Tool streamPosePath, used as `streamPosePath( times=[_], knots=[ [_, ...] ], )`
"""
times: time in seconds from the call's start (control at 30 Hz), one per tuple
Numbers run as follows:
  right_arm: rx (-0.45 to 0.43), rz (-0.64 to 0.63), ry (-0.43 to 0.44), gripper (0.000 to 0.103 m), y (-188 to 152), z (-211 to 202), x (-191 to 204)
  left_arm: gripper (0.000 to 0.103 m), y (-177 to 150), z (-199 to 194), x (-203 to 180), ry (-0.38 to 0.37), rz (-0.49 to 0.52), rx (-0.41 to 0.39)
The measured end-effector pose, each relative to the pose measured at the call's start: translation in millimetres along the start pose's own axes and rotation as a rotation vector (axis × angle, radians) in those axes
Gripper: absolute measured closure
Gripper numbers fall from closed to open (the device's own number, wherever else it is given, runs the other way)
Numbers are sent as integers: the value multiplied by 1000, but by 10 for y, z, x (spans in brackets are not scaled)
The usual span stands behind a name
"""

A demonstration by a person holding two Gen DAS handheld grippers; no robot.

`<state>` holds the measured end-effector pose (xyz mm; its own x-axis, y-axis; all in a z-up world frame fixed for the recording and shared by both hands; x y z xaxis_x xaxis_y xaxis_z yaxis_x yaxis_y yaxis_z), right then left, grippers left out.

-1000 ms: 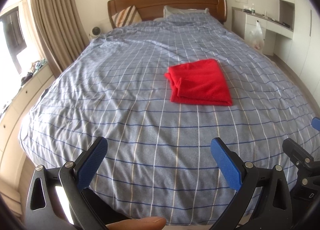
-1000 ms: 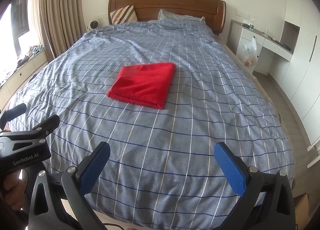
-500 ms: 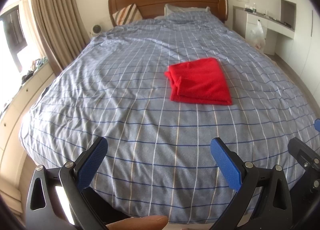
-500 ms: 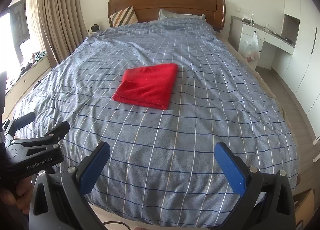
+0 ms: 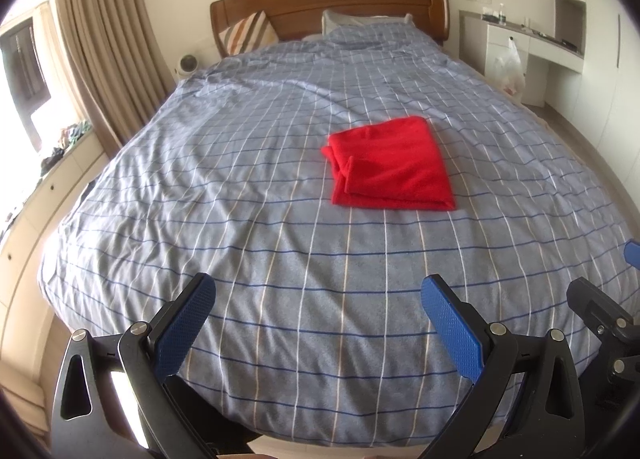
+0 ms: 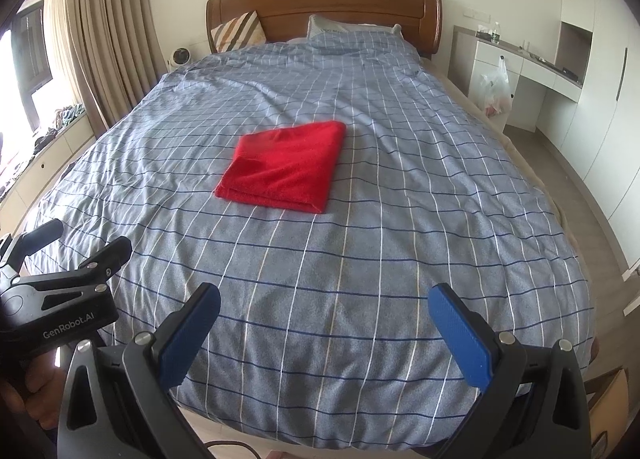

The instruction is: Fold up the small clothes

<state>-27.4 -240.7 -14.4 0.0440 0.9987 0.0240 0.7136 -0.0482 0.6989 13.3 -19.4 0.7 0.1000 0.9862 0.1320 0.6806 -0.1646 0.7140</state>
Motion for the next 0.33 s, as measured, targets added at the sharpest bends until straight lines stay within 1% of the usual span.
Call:
streamPosePath(
  times=[0.33],
  knots=[
    [2, 10, 0, 1, 0, 15, -20, 0, 8, -67, -67, 8, 28, -32]
  ],
)
Point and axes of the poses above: each gripper's, at about its wrist camera, not at the fingertips, and z roughly the way its jaws point, x to its left, y to its top, the point moved 3 cm from there along z, roughly the way its jaws point, and after that the axes turned 1 degree about -x, right-handed, at the moved point
